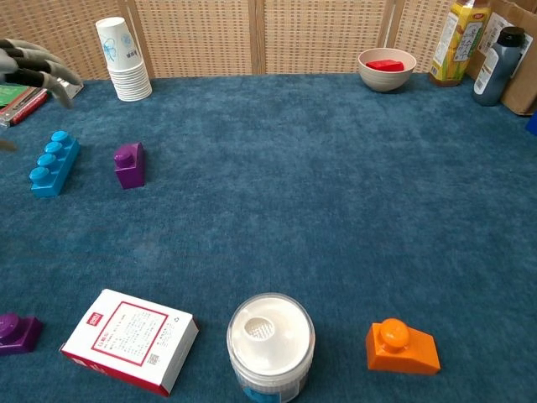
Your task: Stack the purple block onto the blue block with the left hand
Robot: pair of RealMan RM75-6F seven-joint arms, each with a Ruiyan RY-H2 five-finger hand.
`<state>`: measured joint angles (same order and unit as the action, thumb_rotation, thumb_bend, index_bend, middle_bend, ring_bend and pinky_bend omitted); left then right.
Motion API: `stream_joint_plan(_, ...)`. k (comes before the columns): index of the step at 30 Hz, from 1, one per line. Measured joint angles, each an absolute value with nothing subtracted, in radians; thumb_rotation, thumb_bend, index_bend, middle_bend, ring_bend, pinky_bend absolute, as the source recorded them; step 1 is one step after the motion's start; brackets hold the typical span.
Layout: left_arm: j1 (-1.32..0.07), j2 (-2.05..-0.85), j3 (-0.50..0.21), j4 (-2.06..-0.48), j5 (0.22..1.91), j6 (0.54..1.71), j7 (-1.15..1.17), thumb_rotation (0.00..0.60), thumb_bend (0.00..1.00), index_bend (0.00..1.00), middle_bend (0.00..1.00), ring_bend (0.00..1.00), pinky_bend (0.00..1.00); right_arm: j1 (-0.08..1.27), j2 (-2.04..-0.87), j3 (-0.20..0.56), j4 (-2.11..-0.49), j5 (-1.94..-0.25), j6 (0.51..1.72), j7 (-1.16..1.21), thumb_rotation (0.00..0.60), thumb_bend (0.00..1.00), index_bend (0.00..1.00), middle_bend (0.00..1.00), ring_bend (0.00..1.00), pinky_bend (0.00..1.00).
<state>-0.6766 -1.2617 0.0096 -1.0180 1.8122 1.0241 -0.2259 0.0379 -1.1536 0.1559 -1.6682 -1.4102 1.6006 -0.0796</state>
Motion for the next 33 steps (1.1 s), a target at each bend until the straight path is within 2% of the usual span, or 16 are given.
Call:
stream_joint_plan(13, -0.79, -1.449, 0.072, -0.754, 1.857, 1.022, -0.388, 0.6, 0.27, 0.31, 0.1, 0.04, 0.0, 0.023, -1.154, 0.172, -1.69, -1.384, 1.624, -0.118, 0.6, 0.29, 0.38, 0.14, 0.0, 0.0)
stream_joint_plan(23, -0.851, -1.582, 0.115, -0.589, 1.863, 1.01, -0.47, 0.6, 0.27, 0.32, 0.11, 0.03, 0.0, 0.0, -1.144, 0.173, -1.702, -1.375, 1.649, -0.119, 0.6, 0.29, 0.38, 0.14, 0.0, 0.0)
stream_joint_plan(33, -0.889, -1.672, 0.146, -0.477, 1.855, 1.001, -0.526, 0.6, 0.27, 0.45, 0.12, 0.04, 0.0, -0.019, -1.132, 0.175, -1.712, -1.372, 1.669, -0.118, 0.6, 0.29, 0.38, 0.14, 0.0, 0.0)
